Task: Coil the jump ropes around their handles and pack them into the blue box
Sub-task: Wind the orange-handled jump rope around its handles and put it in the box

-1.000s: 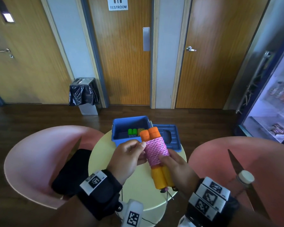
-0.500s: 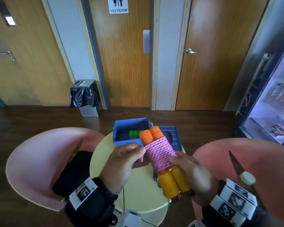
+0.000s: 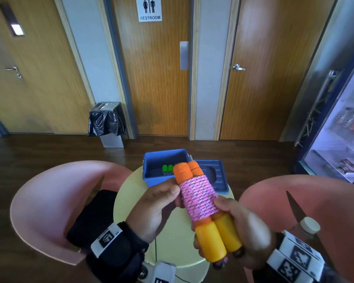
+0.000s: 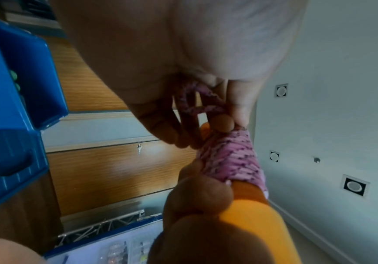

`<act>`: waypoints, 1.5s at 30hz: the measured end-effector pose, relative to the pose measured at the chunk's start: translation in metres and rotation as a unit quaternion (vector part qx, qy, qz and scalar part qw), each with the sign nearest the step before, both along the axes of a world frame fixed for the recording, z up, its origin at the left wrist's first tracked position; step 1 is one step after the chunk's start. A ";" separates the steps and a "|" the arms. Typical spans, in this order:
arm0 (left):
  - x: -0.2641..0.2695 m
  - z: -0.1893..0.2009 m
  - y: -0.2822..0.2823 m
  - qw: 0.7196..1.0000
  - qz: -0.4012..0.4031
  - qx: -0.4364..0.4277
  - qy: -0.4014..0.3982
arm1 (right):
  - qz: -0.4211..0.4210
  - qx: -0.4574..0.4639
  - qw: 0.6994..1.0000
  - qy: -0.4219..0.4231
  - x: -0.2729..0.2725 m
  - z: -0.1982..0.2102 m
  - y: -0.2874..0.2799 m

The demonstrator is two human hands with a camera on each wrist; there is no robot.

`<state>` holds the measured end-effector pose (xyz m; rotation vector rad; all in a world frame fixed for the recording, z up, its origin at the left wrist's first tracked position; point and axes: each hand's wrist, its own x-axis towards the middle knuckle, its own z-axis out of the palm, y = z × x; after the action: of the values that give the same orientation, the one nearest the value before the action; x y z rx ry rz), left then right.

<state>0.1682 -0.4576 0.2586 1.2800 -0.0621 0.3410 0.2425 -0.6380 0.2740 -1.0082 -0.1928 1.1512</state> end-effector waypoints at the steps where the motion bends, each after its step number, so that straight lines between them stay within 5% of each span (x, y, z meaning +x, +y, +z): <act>1: 0.001 0.002 -0.002 1.000 -0.018 -0.015 -0.011 | 0.015 0.009 1.000 0.017 -0.001 0.001 -0.001; 4: 0.002 0.005 -0.006 0.996 -0.053 -0.063 -0.020 | 0.077 0.073 0.994 0.038 -0.006 0.006 0.000; 8: 0.005 0.005 -0.008 0.996 0.013 -0.090 -0.002 | 0.093 0.125 0.986 0.063 -0.008 0.005 0.008; 13: 0.007 0.005 -0.014 0.995 0.088 -0.052 0.023 | 0.075 0.074 0.991 0.079 -0.010 0.006 0.017; 16: 0.004 0.008 -0.015 0.979 0.184 0.076 0.041 | 0.043 -0.006 0.999 -0.011 -0.010 0.004 0.021; 19: 0.001 0.010 -0.010 0.929 0.254 0.267 0.034 | -0.010 -0.073 0.990 -0.119 -0.007 -0.006 0.024; 22: -0.001 0.007 -0.009 0.901 0.269 0.338 0.033 | -0.008 -0.080 0.977 -0.198 -0.010 -0.008 0.023; 30: 0.005 0.009 -0.009 0.936 0.247 0.242 0.065 | 0.019 -0.052 0.992 -0.117 -0.005 -0.010 0.016; 36: 0.011 0.013 -0.013 0.952 0.224 0.183 0.097 | 0.013 -0.075 0.987 -0.141 -0.003 -0.010 0.010; 40: 0.010 0.014 -0.020 0.917 0.256 0.303 0.048 | -0.007 -0.102 0.976 -0.192 -0.003 -0.005 0.008; 45: 0.010 0.014 -0.025 0.895 0.296 0.335 0.014 | -0.022 -0.155 0.942 -0.298 -0.008 0.002 0.007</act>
<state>0.1785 -0.4829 0.2725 1.9843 0.2661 0.8782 0.2345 -0.6308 0.2757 -1.6238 -0.4774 0.8193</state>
